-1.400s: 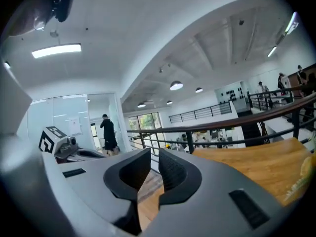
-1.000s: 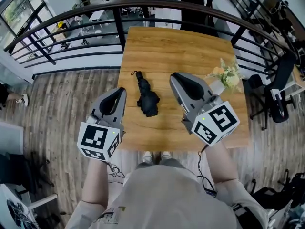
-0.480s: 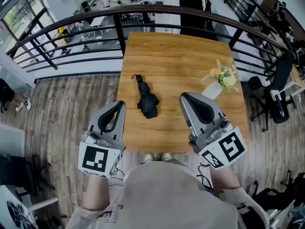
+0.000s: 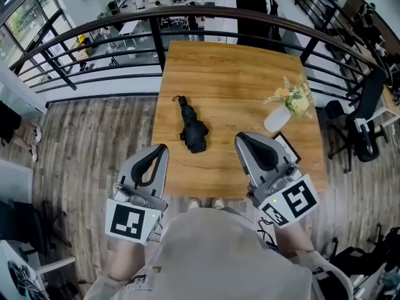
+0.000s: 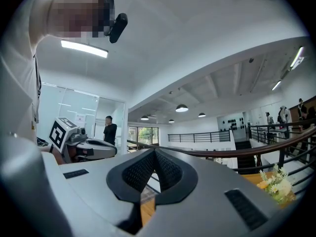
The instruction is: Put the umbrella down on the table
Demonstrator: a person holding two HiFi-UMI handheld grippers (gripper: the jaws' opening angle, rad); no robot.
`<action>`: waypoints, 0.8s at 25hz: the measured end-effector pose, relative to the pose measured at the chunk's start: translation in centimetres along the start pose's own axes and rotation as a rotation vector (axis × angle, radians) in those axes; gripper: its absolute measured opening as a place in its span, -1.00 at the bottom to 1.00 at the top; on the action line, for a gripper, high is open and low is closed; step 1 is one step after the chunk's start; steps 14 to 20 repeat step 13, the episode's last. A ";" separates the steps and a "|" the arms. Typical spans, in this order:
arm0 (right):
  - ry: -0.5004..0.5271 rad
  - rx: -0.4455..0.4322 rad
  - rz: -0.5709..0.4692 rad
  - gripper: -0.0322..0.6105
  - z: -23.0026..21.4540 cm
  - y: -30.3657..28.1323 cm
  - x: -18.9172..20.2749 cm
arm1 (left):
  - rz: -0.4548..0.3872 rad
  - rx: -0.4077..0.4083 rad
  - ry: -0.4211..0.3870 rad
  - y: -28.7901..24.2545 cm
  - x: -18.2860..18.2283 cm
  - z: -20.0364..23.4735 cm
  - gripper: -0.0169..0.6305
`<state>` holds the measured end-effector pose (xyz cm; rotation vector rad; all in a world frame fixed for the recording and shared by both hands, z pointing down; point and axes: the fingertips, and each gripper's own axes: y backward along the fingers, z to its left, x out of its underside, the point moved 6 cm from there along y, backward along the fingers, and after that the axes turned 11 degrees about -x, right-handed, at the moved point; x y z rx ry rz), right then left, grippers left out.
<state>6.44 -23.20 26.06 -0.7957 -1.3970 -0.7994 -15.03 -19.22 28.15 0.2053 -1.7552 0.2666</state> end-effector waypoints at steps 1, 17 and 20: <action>0.002 0.000 0.004 -0.81 0.0 0.0 0.1 | -0.011 -0.003 -0.005 0.0 0.2 0.1 -0.90; -0.003 0.007 0.071 -0.81 0.3 0.3 0.7 | 0.012 0.000 0.018 1.1 0.4 -0.4 -0.90; -0.003 0.007 0.071 -0.81 0.3 0.3 0.7 | 0.012 0.000 0.018 1.1 0.4 -0.4 -0.90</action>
